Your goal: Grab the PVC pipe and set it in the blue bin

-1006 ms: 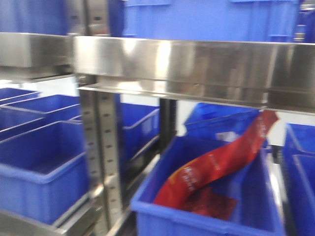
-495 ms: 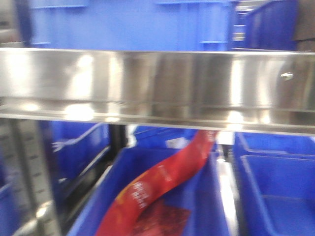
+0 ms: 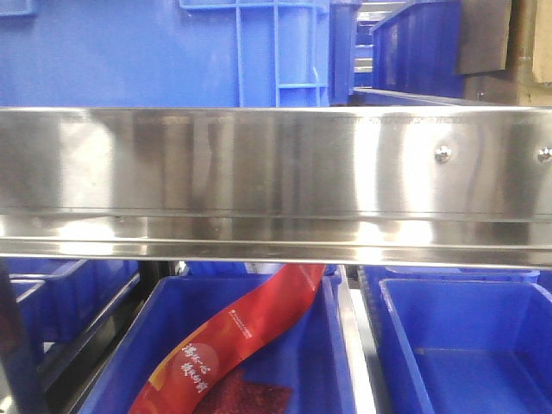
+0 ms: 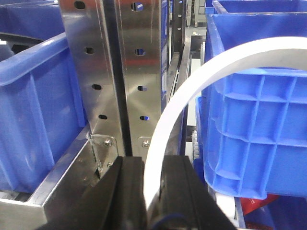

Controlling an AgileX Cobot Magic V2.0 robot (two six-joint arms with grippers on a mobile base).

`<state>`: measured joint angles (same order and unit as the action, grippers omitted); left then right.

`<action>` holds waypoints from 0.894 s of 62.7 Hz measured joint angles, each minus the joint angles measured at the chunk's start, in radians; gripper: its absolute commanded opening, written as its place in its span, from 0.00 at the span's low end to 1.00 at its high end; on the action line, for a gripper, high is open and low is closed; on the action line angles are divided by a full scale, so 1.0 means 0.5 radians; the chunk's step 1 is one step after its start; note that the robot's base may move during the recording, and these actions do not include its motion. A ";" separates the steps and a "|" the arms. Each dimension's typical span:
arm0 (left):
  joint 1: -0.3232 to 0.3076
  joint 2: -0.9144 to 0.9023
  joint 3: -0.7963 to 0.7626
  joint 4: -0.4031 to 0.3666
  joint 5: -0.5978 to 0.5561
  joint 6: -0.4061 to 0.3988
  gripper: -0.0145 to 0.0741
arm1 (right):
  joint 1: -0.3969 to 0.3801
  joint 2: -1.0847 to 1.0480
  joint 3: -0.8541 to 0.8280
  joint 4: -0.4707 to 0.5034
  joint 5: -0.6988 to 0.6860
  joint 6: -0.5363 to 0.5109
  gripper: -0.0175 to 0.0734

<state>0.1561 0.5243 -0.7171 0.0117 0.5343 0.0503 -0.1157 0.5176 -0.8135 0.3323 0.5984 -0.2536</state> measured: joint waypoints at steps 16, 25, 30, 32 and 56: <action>0.000 0.000 0.000 0.000 0.000 0.000 0.04 | 0.000 0.000 0.000 0.000 0.000 0.000 0.01; 0.000 0.000 0.000 0.000 0.000 0.000 0.04 | 0.000 0.000 0.000 0.000 0.000 0.000 0.01; 0.000 0.000 0.000 0.000 0.000 0.000 0.04 | 0.000 0.000 0.000 0.000 0.000 0.000 0.01; 0.000 0.000 0.000 0.000 0.000 0.000 0.04 | 0.000 0.000 0.000 0.000 0.000 0.000 0.01; 0.000 0.000 0.000 0.000 0.000 0.000 0.04 | 0.000 0.000 0.000 0.000 0.000 0.000 0.01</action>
<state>0.1561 0.5243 -0.7171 0.0117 0.5343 0.0503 -0.1157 0.5176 -0.8135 0.3323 0.5984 -0.2536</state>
